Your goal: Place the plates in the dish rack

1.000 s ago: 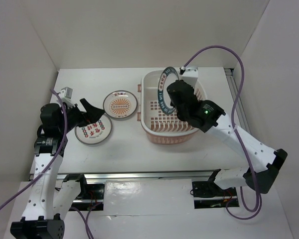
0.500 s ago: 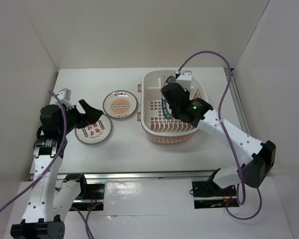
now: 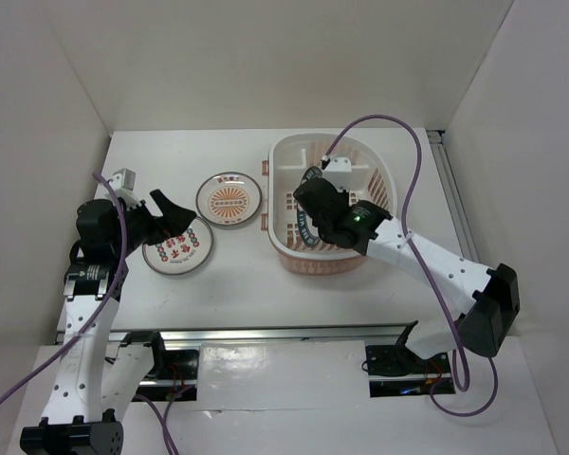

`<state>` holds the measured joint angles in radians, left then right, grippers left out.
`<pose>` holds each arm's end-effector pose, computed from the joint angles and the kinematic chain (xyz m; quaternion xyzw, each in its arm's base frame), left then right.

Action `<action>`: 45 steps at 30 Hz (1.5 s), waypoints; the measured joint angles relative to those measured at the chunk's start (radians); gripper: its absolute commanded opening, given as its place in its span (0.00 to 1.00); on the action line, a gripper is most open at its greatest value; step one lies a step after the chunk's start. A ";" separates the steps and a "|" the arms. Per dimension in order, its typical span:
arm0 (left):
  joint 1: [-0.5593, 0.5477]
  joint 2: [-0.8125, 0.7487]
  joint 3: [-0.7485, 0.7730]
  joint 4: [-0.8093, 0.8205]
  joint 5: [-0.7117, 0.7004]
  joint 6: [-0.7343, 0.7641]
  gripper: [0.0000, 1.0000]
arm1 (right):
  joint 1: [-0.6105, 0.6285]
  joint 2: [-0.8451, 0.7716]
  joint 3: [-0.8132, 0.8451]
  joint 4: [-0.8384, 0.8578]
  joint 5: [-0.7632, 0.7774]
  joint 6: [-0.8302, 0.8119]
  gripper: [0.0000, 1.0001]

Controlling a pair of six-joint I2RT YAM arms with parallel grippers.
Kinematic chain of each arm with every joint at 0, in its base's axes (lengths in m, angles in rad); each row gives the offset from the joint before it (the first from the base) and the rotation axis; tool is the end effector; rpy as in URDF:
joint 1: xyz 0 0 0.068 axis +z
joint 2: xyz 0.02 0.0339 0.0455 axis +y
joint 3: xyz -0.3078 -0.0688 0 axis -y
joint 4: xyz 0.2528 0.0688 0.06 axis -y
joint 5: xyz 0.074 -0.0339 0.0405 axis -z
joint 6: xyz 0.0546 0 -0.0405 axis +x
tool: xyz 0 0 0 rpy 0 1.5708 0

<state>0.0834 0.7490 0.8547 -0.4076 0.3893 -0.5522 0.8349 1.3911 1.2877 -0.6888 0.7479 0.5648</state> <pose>0.1597 -0.0074 0.3724 -0.1380 0.7864 -0.2866 0.5295 0.2307 0.1995 0.3688 0.0214 0.8721 -0.0310 0.4879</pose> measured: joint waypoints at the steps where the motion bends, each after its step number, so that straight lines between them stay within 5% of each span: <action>1: 0.000 0.000 0.000 -0.001 0.000 0.000 1.00 | 0.004 0.000 -0.006 0.000 0.000 0.004 0.00; 45: 0.000 0.000 0.000 -0.011 0.000 0.000 1.00 | 0.061 0.026 -0.130 0.034 0.021 0.118 0.00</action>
<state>0.0834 0.7486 0.8547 -0.4191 0.3893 -0.5526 0.8955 1.4166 1.1572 -0.6544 0.7692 0.6830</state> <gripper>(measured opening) 1.000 0.167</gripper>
